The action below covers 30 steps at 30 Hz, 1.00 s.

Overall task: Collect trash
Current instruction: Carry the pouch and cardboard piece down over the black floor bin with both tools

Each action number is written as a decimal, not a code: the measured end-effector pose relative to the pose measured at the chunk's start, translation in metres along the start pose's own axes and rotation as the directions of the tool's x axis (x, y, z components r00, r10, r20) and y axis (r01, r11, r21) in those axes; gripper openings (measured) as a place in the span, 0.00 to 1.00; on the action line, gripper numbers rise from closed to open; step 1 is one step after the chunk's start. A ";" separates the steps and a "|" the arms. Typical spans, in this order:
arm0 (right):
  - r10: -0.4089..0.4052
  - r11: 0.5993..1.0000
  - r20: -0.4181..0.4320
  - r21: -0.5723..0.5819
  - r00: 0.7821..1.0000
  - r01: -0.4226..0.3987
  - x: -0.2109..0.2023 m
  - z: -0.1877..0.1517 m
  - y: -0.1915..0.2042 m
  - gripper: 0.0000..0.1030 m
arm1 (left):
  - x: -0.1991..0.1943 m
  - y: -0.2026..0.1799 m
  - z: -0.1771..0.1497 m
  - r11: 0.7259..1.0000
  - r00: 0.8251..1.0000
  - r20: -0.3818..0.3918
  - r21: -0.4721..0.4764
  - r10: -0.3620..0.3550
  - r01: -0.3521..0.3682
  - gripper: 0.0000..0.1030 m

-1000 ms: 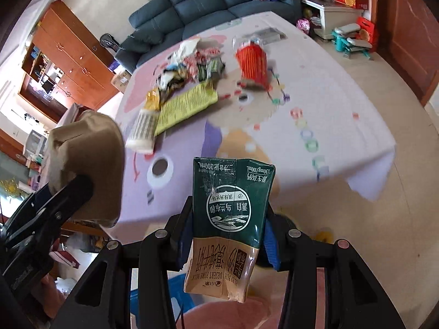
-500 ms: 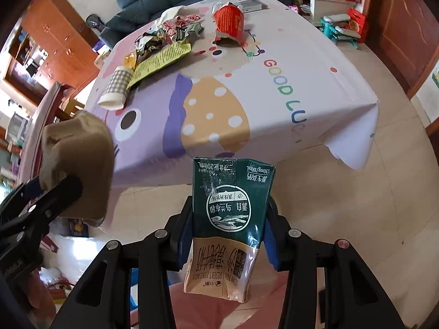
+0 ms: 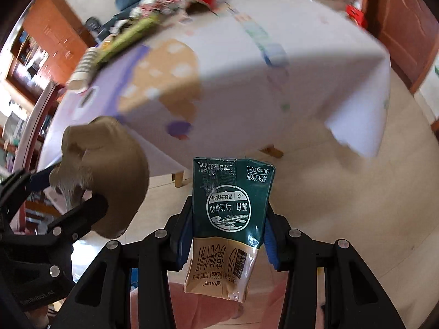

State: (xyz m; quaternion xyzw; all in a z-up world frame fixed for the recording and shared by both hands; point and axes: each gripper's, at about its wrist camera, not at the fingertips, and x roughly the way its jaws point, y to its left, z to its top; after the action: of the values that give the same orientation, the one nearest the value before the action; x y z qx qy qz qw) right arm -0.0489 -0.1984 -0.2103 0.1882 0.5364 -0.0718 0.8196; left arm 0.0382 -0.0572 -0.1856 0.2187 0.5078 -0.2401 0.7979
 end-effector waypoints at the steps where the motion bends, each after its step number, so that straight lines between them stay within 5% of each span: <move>1: 0.007 1.000 -0.001 0.026 1.000 -0.007 0.012 -0.006 -0.009 0.42 | 0.008 -0.003 -0.002 1.000 1.000 -0.010 0.003 0.003 -0.003 0.70; 17: 0.032 0.987 -0.026 0.157 0.999 -0.027 0.137 -0.057 -0.093 0.42 | 0.168 -0.055 -0.018 0.995 0.995 -0.080 0.075 0.067 -0.061 0.70; 30: 0.082 0.989 -0.070 0.127 0.994 -0.073 0.226 -0.085 -0.095 0.43 | 0.281 -0.031 -0.023 0.998 0.992 -0.126 -0.054 0.026 -0.033 0.71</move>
State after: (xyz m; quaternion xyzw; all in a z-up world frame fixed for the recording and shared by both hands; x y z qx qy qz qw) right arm -0.0581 -0.2336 -0.4669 0.2621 0.5535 -0.0660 0.7878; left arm 0.1071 -0.1135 -0.4546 0.2183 0.5601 -0.1996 0.7738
